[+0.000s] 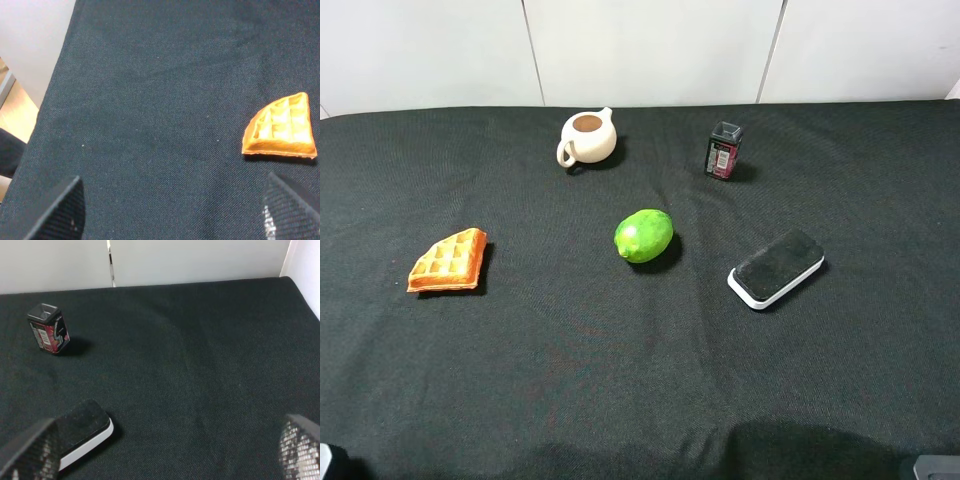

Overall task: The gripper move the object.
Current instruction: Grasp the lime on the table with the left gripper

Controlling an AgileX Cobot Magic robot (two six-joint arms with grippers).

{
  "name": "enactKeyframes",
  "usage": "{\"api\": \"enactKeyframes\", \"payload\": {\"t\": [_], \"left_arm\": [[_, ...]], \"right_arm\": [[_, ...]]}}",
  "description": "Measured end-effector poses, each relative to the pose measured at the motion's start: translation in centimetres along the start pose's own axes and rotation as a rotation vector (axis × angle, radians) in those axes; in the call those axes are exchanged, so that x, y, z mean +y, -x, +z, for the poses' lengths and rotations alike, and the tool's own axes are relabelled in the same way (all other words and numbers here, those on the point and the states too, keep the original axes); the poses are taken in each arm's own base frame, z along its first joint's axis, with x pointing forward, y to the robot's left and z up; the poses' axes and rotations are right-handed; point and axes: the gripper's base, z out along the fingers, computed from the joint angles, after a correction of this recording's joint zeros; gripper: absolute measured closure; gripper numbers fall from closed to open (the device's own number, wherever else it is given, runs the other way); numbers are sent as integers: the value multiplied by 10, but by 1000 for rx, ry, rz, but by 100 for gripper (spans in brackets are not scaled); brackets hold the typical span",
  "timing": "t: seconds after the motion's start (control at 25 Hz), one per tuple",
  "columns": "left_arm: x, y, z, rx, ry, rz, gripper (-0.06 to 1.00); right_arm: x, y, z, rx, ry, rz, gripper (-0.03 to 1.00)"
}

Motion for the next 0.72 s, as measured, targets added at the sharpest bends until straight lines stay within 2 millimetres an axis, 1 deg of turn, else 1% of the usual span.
{"api": "enactKeyframes", "payload": {"t": [0.72], "left_arm": [[0, 0, 0, 0, 0, 0, 23]], "right_arm": [[0, 0, 0, 0, 0, 0, 31]]}}
